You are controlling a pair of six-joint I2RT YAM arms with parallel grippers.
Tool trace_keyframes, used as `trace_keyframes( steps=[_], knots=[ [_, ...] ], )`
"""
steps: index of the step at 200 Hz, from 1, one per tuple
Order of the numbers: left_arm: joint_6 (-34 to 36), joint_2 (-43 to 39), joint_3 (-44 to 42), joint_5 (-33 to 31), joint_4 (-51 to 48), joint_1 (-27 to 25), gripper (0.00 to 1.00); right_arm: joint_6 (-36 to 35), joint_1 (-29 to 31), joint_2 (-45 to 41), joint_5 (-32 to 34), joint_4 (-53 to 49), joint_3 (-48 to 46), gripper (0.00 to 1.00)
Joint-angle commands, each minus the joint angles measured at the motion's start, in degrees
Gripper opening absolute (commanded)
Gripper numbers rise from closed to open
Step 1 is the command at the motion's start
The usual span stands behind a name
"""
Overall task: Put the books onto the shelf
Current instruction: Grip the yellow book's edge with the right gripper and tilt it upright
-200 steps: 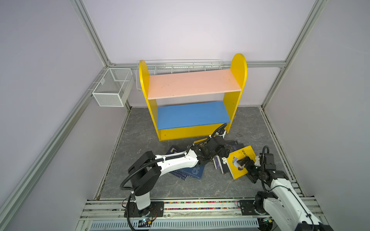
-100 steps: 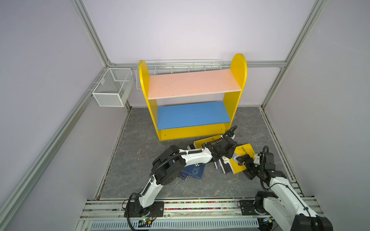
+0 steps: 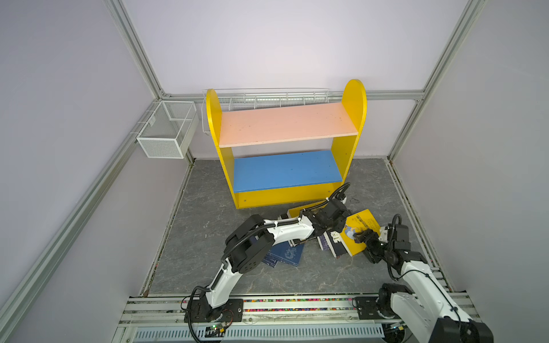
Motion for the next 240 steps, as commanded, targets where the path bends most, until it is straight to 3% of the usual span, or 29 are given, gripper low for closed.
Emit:
trace_keyframes(
  steps=[1, 63, 125, 146, 208, 240],
  knots=[
    [0.18, 1.85, -1.71, 0.52, -9.22, 0.23, 0.19, -0.39, -0.59, 0.0, 0.72, 0.13, 3.84, 0.7],
    [0.34, 2.29, -1.93, 1.71, -8.57, 0.23, 0.13, -4.55, -0.84, 1.2, 5.75, -6.9, 9.5, 0.47],
    [0.2, 2.05, -2.24, 1.51, -7.98, 0.3, 0.06, -7.48, -0.82, 1.74, 12.88, -12.33, 10.11, 0.47],
    [0.17, 2.11, -2.19, 1.6, -7.91, 0.34, 0.03, -7.17, -0.84, 1.9, 11.95, -10.32, 9.04, 0.46],
    [-0.87, 1.63, -2.86, 2.79, -6.67, 0.57, 0.0, -7.31, 0.24, 0.38, 2.87, -0.27, 7.36, 0.28],
    [-1.48, 1.47, -3.13, 3.3, -5.89, 1.02, 0.0, -7.51, 1.67, -1.49, -0.89, 3.52, 7.45, 0.27]
  ],
)
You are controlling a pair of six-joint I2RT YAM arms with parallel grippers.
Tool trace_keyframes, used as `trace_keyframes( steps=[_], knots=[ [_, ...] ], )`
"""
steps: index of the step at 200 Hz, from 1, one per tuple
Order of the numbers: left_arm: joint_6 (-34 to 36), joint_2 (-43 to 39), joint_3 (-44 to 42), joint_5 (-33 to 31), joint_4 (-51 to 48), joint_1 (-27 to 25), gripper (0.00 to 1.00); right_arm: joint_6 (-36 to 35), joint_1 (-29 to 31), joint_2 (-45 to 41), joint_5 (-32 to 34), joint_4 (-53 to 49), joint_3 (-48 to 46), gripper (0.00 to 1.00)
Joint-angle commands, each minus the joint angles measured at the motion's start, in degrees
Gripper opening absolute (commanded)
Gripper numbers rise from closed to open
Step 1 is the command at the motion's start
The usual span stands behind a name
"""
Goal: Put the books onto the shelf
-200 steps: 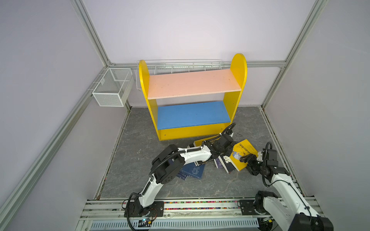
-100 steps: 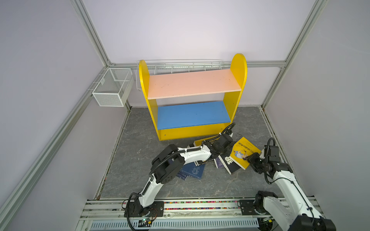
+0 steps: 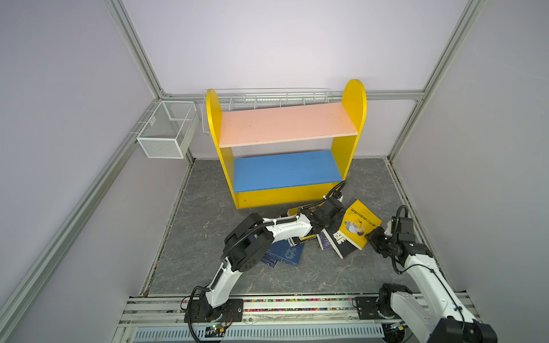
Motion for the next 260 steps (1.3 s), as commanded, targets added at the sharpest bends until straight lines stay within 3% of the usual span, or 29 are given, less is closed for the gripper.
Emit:
trace_keyframes(
  steps=[1, 53, 91, 142, 166, 193, 210, 227, 260],
  knots=[
    [-0.85, 1.49, -2.43, 2.58, -5.25, -0.77, 0.0, -0.33, 2.14, -2.45, -10.5, 10.02, -0.05, 0.27],
    [-1.04, 1.7, -2.38, 2.55, -5.07, -0.6, 0.0, 1.71, 5.53, -8.26, -11.11, 15.02, -2.94, 0.35],
    [-0.96, 1.78, -2.33, 2.33, -5.41, -0.6, 0.0, 3.47, 6.39, -7.75, -11.17, 17.62, -5.27, 0.37],
    [-0.93, 0.26, -3.5, 0.33, -5.52, -0.6, 0.0, -1.31, 3.2, -6.69, 2.85, 3.3, -1.29, 0.57],
    [-1.04, -0.72, -4.05, -1.57, -5.25, -0.6, 0.0, -4.89, -1.87, -1.4, 8.34, -0.51, 2.82, 0.65],
    [-1.46, -1.47, -4.05, -4.14, -6.09, -0.6, 0.0, -7.09, -6.91, 5.21, 13.9, -0.28, 6.72, 0.85],
    [-2.54, -2.38, -4.05, -7.04, -6.95, -0.6, 0.0, -6.86, -10.69, 12.09, 14.99, -1.24, 10.34, 0.9],
    [-4.32, -3.39, -3.34, -12.04, -9.17, -0.52, 0.0, -5.08, -14.86, 21.2, 11.81, 0.75, 13.06, 0.91],
    [-2.67, -6.37, -3.0, -12.11, -9.24, 0.42, 0.28, -6.86, -16.97, 37.28, 4.16, 8.04, 20.05, 0.86]
  ],
)
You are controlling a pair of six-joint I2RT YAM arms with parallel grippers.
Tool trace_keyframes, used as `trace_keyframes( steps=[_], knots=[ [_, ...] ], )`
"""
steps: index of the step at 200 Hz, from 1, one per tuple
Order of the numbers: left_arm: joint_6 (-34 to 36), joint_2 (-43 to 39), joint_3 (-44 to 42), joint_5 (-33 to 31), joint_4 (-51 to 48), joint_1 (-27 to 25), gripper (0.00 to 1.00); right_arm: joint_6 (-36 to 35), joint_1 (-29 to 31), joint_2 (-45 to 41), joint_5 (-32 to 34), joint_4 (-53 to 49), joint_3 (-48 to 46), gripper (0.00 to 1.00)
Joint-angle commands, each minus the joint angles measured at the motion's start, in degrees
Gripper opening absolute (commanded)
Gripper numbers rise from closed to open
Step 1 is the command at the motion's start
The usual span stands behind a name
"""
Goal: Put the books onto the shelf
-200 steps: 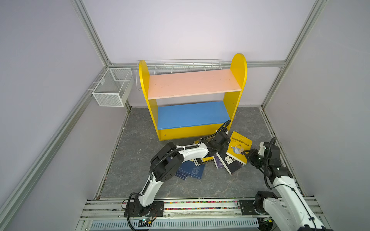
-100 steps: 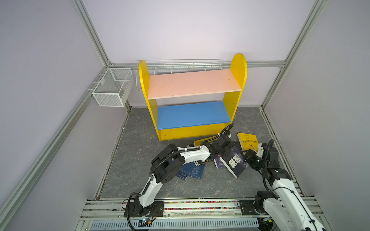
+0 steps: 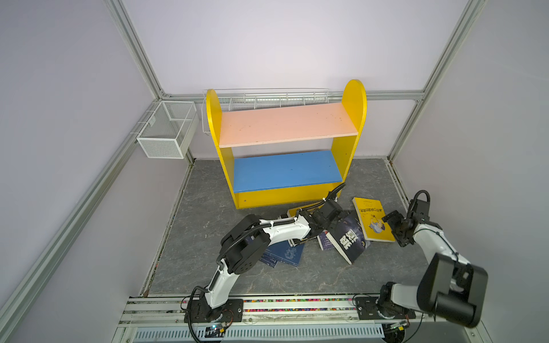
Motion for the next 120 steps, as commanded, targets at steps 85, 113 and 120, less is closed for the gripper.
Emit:
trace_keyframes(
  steps=[85, 113, 120],
  knots=[
    [2.04, 5.19, 13.35, 16.56, -3.46, 1.92, 0.79, -6.13, 6.82, 11.39, -5.68, 8.37, 2.3, 0.82],
    [2.34, 11.67, 22.02, 15.75, -7.19, 1.92, 0.84, -4.51, 11.57, 6.94, -5.24, 7.37, -1.78, 0.81],
    [2.28, 13.39, 24.19, 15.75, -8.17, 1.92, 0.85, -4.0, 12.77, 5.27, -5.52, 7.37, -3.24, 0.8]
  ],
)
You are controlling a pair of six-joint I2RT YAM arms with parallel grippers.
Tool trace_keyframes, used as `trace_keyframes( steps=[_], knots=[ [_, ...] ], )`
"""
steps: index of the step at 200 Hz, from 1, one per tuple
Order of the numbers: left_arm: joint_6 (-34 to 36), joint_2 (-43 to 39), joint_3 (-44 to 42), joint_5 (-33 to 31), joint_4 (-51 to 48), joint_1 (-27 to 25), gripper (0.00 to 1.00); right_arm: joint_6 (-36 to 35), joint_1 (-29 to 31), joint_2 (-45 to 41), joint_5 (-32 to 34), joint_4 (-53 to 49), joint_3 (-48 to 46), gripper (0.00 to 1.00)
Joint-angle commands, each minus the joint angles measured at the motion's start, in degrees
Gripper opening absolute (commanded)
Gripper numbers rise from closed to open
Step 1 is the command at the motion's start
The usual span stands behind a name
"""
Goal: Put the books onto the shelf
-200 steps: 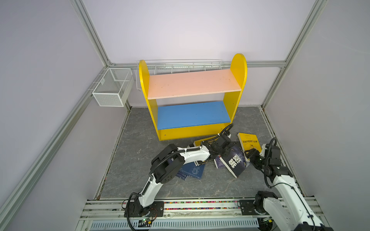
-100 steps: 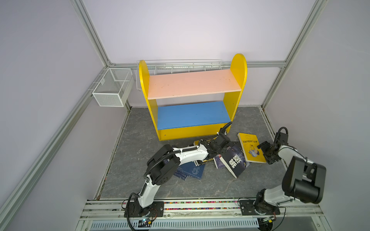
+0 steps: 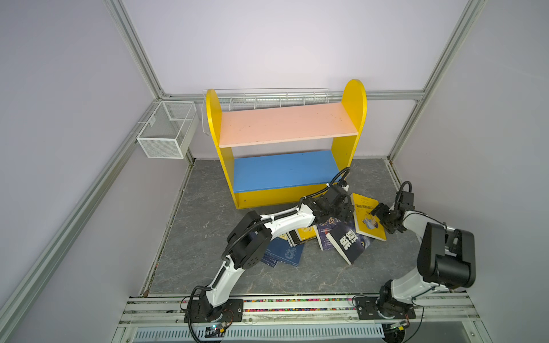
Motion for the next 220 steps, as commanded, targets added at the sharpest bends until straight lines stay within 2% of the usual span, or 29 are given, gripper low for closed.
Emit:
trace_keyframes(
  steps=[1, 40, 61, 82, 102, 131, 161, 184, 201, 220],
  knots=[
    [0.72, 5.62, 5.97, 1.19, -5.36, -0.04, 0.85, 1.73, 4.04, -4.01, -2.03, -3.65, -5.16, 0.8],
    [-0.11, 11.69, 13.21, -1.57, -12.82, 0.0, 0.86, 4.87, 10.17, -14.99, -2.78, -5.22, -11.66, 0.79],
    [-0.88, 10.72, 10.66, -4.16, -14.15, -0.04, 0.85, 6.02, 11.56, -19.67, -5.42, -6.13, -13.37, 0.78],
    [-1.91, 8.71, 6.05, -4.35, -12.64, -0.04, 0.79, 7.6, 11.62, -22.52, -8.43, -6.01, -14.94, 0.78],
    [-3.64, 7.38, 2.01, -3.34, -10.11, -0.04, 0.61, 8.55, 11.55, -22.75, -11.01, -4.62, -16.08, 0.78],
    [-4.39, 7.48, 1.07, -2.4, -10.37, -0.04, 0.39, 11.62, 11.4, -20.71, -14.39, -0.1, -17.55, 0.77],
    [-4.1, 7.63, 0.65, -2.92, -11.77, -0.04, 0.21, 17.54, 10.89, -20.42, -17.57, 7.34, -20.87, 0.7],
    [-4.03, 7.73, -0.28, -3.19, -12.06, -0.04, 0.1, 20.06, 10.5, -23.53, -17.58, 10.94, -23.48, 0.58],
    [-3.93, 7.75, -0.89, -3.09, -12.13, -0.04, 0.07, 19.83, 10.4, -27.12, -17.43, 11.38, -24.14, 0.5],
    [-3.58, 7.76, -1.21, -2.53, -11.89, -0.04, 0.04, 18.79, 10.43, -31.17, -18.26, 11.56, -24.28, 0.46]
  ],
)
